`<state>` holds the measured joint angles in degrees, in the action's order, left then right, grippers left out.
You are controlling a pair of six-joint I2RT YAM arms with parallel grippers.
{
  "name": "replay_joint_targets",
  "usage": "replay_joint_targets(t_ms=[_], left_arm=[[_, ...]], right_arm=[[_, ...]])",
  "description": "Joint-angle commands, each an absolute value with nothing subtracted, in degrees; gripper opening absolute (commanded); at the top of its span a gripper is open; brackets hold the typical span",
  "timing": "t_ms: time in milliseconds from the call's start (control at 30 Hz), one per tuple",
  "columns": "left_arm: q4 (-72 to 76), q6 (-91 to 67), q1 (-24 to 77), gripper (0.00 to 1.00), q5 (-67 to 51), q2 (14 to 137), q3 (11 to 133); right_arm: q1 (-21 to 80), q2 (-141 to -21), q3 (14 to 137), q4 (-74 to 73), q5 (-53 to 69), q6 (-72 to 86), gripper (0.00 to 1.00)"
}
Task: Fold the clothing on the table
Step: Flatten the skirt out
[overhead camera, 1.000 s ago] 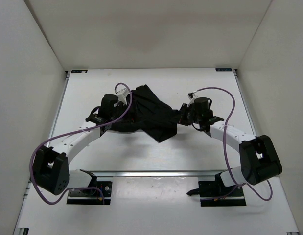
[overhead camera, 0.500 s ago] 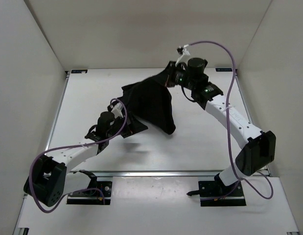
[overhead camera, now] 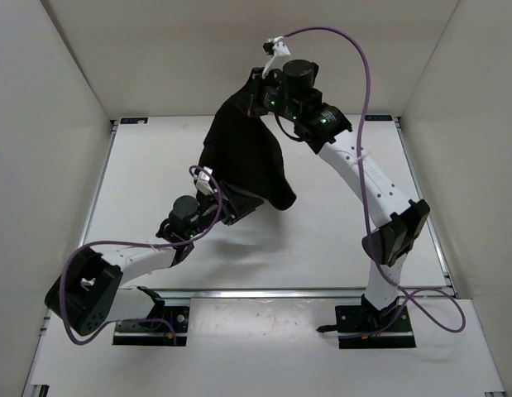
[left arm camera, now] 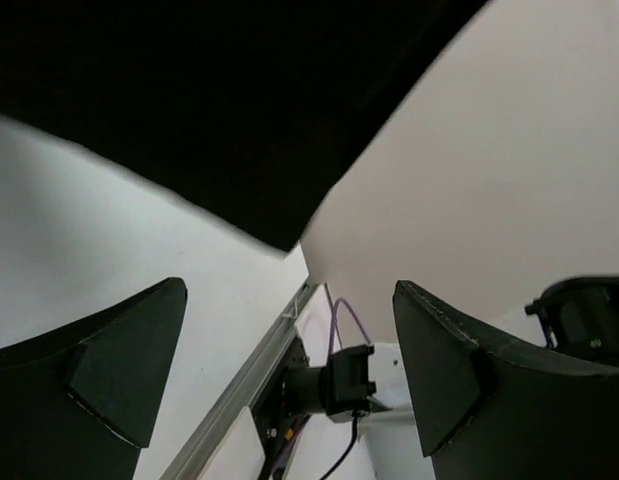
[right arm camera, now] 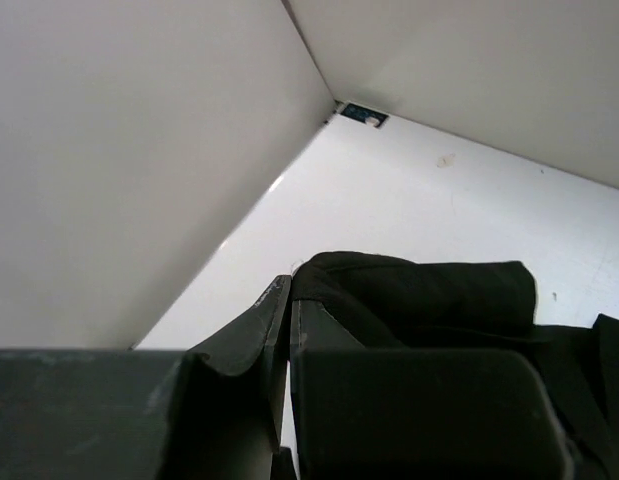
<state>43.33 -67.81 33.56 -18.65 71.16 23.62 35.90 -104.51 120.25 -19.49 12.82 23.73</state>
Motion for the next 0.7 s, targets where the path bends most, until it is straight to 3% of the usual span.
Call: replay_joint_targets(t_ms=[0, 67, 167, 333, 667], left_arm=[[47.48, -62.44, 36.29, 0.95, -23.10, 73.91, 28.03], [41.79, -57.43, 37.87, 0.96, -22.16, 74.36, 31.54], [27.98, -47.31, 42.61, 0.98, -10.07, 71.38, 34.45], [15.49, -49.74, 45.27, 0.96, 7.54, 71.54, 37.18], [10.02, -48.52, 45.70, 0.95, 11.69, 67.32, 36.12]], right_arm=[[36.21, -106.52, 127.08, -23.73, 8.97, 21.36, 0.00], [35.77, -106.44, 126.30, -23.56, 9.23, 22.41, 0.00], [35.94, -106.00, 124.81, -22.42, 7.83, 22.41, 0.00], [36.56, -107.31, 126.12, -22.24, 7.47, 22.24, 0.00], [34.63, -108.02, 127.35, -23.38, 7.29, 22.06, 0.00]])
